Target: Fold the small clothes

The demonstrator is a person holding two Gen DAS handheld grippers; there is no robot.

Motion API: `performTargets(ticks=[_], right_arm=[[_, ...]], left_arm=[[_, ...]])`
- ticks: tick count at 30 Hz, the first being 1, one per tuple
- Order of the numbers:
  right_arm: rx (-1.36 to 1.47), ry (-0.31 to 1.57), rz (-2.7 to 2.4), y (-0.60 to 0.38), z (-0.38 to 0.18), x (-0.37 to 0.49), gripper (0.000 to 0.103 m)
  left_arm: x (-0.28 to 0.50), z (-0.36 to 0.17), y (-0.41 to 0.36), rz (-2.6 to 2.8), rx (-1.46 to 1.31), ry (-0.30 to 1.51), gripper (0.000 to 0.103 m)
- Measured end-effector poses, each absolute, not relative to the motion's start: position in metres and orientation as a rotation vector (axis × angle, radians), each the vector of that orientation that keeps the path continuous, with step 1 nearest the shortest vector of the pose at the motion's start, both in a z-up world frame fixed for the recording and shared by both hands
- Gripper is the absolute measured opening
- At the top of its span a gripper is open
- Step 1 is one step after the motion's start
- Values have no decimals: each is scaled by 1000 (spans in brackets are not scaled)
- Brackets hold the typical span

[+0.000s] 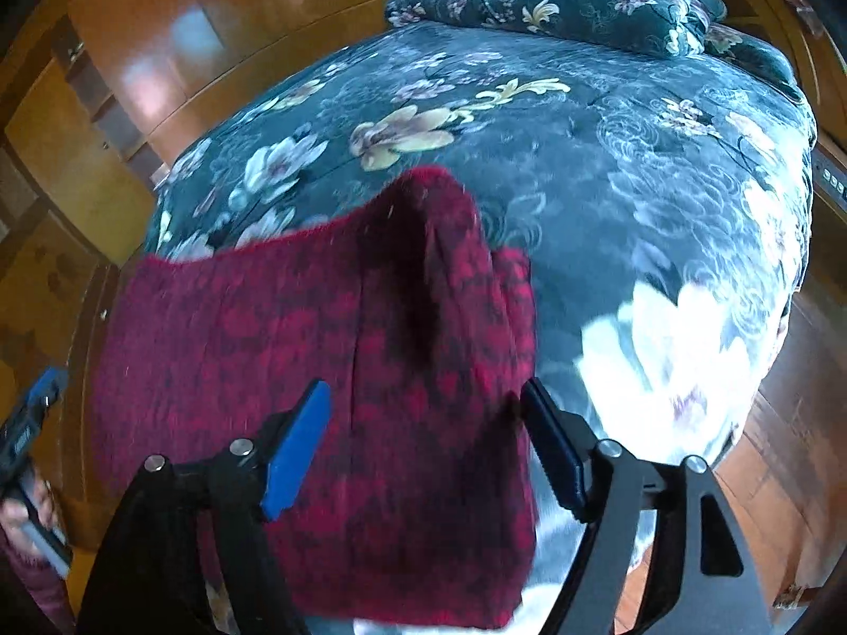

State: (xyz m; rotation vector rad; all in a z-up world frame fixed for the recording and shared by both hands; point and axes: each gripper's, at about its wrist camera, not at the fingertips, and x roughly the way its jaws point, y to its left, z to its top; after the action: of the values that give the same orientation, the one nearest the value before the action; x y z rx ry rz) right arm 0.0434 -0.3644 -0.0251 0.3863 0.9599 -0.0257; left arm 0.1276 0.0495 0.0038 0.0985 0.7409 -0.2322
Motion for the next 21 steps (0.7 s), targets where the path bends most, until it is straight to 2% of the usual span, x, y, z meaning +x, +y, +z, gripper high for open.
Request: performTargets(ticks=[3,16,19,21], right_arm=[[399,953,-54,-371,-24,61,79],[398,968,-103,-391,-34,115,79],[387,977,-103,-391,-38,120,70],[378,983,-97,-389,-40,123,61]], left_arm=[[133,2,41,-233,142,735,63],[164,-9,32,-232,192,751,63],[171,-12,32,-232,191,760,63],[178,-15,33,-233,183,773,63]])
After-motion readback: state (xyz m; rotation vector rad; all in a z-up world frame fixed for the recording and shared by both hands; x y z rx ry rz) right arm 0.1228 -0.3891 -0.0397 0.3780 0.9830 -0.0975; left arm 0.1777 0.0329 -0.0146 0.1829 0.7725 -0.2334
